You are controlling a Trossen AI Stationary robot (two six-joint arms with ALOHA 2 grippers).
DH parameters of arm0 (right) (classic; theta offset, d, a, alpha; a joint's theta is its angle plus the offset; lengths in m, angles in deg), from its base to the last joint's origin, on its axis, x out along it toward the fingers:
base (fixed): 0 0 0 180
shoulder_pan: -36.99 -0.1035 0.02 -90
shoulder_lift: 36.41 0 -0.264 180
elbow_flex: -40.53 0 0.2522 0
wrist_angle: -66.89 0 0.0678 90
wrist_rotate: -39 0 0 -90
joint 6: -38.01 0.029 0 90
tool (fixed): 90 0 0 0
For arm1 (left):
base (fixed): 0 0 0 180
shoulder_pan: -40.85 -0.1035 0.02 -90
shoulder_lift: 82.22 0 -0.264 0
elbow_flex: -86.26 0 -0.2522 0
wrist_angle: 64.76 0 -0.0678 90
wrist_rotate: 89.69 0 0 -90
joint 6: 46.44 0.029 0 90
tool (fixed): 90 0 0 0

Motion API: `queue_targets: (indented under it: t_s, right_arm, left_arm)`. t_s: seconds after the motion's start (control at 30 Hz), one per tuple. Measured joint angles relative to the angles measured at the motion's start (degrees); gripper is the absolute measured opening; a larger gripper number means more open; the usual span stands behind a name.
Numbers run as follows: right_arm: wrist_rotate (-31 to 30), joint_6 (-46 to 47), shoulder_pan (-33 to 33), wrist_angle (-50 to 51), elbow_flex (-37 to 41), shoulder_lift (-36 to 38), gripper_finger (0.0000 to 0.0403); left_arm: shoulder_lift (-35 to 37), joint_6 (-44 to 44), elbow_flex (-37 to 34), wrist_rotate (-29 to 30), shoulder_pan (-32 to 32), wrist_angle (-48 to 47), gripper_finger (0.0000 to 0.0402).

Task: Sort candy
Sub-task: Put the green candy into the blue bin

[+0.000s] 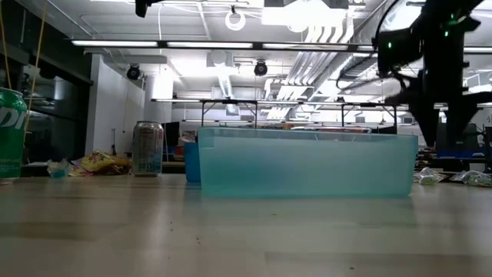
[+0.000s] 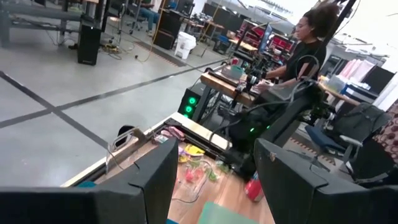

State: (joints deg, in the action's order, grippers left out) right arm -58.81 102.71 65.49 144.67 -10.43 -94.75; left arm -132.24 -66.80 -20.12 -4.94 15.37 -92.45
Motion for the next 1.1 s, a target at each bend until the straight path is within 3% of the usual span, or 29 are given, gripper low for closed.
queue_targets:
  t_s: [0.23,0.67,0.8,0.93,1.1]
  right_arm:
    - [-2.52,7.18,3.75,-13.8,5.89,-1.37,0.0158]
    - [-3.54,11.16,6.77,-22.98,11.79,-7.33,0.0155]
    - [-3.39,9.11,6.76,-23.03,11.79,-8.11,0.0117]
    - [-2.82,4.96,6.71,-20.57,10.03,-5.79,0.0025]
    - [-8.74,0.04,6.72,-10.52,0.8,-0.68,0.0024]
  left_arm:
    - [0.0,-0.02,0.0,0.03,0.0,0.02,0.0198]
    - [0.0,1.01,0.0,0.04,0.0,-0.42,0.0198]
    - [0.15,1.13,0.0,0.04,0.0,-0.46,0.0198]
    - [0.59,2.23,0.0,0.17,-0.06,-0.47,0.0198]
    - [1.56,2.99,0.02,1.05,-0.35,0.51,0.0198]
